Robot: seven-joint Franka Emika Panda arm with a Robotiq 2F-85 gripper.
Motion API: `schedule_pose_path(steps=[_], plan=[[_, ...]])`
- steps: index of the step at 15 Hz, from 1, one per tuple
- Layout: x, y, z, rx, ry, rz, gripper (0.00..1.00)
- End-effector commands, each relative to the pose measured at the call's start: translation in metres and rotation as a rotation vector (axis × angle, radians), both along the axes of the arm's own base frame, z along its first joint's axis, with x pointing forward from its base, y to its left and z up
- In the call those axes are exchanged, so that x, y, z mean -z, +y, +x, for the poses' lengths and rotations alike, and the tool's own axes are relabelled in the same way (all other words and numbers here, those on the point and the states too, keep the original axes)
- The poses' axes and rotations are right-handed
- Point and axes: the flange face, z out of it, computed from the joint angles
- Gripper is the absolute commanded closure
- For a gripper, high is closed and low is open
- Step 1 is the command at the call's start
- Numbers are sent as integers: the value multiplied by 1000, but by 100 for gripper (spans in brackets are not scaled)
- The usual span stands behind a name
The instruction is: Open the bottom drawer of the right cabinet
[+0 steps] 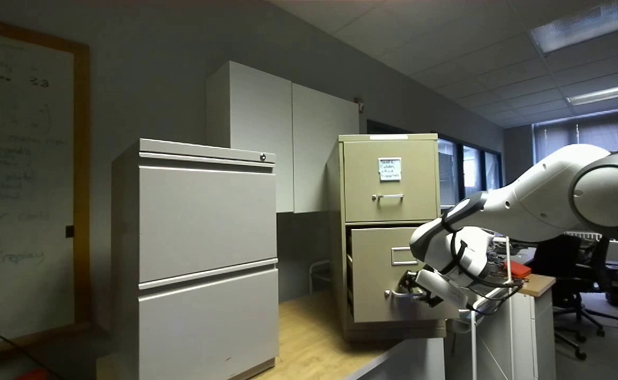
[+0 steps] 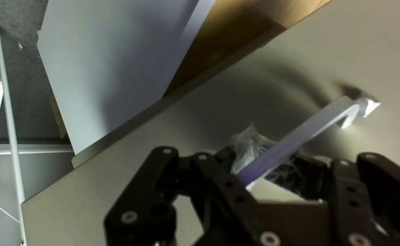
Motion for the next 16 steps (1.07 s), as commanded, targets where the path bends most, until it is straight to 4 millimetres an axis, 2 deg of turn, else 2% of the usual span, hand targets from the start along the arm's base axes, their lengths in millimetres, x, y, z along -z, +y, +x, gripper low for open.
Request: schedule_pose_path(steps=[1,8,11,14,15,16], plan=[[22,35,-67,-126,111,33,98],[27,77,-151,-294,238,38,98],[19,94,-174,-322,288,18,98],[13,108,-188,-303,288,6,98],[2,104,-182,-298,287,-1,68],[-5,104,-179,-286,280,-10,67]])
